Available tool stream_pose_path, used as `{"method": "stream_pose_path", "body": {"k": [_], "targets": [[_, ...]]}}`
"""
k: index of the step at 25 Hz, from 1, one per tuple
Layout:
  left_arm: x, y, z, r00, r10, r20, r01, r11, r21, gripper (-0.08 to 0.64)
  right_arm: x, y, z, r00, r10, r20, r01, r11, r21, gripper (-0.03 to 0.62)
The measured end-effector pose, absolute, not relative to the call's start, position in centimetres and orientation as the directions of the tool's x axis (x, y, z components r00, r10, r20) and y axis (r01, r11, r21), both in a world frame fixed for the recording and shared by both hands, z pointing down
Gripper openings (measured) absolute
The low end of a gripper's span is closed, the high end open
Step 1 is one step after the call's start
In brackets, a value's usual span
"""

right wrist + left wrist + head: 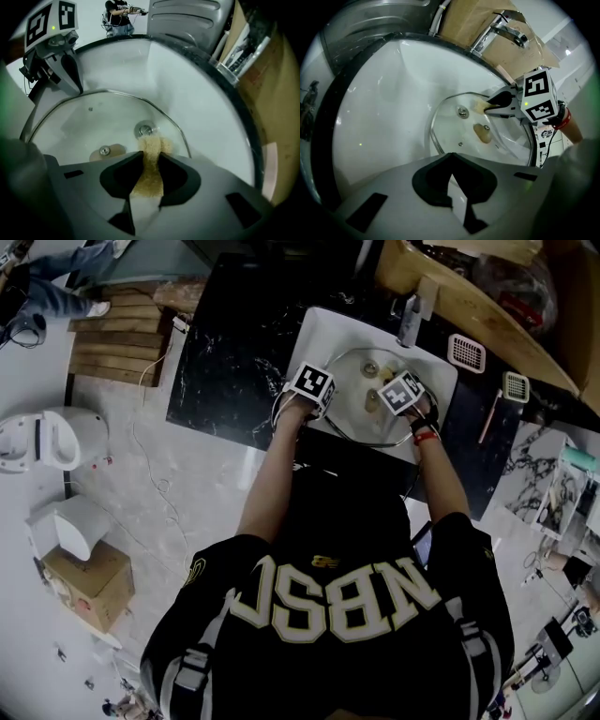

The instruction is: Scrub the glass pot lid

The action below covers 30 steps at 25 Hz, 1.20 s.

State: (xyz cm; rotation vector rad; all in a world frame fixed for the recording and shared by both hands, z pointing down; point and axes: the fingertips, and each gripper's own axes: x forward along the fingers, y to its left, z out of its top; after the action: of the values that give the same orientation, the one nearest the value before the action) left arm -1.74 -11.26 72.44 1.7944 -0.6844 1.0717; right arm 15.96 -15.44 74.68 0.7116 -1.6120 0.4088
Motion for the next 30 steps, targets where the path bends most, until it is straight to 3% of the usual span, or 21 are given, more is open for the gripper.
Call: {"method": "stream_pose_path", "body": {"k": [7, 18, 22, 30], "targets": [[-1.8, -11.3, 72.5, 0.463, -0.014, 0.886, -0.796, -0.447, 0.409, 0.012, 18.3, -10.6, 72.2, 0.031, -0.109, 0.994, -0.598, 0.795, 0.106, 0.112], [-1.7, -11.2, 72.6, 0.46, -0.012, 0.888, -0.796, -0.447, 0.407, 0.012, 9.8, -5.1, 71.4, -0.171, 0.03, 0.985, -0.499, 0.859, -0.113, 0.107], [-1.7, -11.2, 72.4, 0.462, -0.013, 0.887, -0.796, -0.447, 0.408, 0.012, 5.4, -7.5, 72.8, -0.278, -0.06, 0.959, -0.528, 0.843, -0.101, 0.107], [-1.7, -11.1, 72.5, 0.462, -0.013, 0.887, -0.796, -0.446, 0.409, 0.012, 6.9, -13.6, 75.5, -0.236, -0.155, 0.959, -0.609, 0.793, -0.022, 0.116]]}}
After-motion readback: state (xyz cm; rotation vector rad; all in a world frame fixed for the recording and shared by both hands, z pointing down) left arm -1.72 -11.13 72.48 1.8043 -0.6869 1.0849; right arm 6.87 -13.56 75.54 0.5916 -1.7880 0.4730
